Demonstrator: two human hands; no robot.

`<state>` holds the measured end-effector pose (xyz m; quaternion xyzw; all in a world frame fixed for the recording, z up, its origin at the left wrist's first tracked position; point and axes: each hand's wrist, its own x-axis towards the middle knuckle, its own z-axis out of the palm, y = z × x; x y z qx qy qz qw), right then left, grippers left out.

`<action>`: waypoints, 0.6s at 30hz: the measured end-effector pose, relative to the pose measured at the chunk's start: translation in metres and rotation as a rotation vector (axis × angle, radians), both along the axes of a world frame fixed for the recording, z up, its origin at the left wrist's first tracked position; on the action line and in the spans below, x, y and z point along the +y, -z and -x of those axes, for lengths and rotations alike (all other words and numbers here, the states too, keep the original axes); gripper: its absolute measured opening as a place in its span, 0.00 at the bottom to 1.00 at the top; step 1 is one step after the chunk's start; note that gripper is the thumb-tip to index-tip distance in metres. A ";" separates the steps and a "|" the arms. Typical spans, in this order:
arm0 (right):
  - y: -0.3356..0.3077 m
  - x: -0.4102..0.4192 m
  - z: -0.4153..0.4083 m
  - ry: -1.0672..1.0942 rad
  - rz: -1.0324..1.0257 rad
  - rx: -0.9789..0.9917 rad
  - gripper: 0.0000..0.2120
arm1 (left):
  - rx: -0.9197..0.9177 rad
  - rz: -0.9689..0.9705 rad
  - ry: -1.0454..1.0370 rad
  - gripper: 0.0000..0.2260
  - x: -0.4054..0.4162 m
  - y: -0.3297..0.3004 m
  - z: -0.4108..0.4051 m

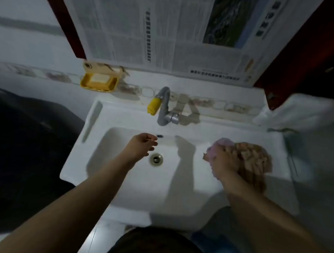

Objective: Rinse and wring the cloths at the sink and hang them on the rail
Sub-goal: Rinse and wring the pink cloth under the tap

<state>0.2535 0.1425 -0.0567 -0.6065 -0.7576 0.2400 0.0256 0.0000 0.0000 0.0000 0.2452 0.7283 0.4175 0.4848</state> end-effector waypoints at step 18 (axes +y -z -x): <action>-0.075 -0.067 0.085 -0.500 0.337 0.619 0.11 | -0.707 -0.134 -0.114 0.25 0.007 -0.009 -0.029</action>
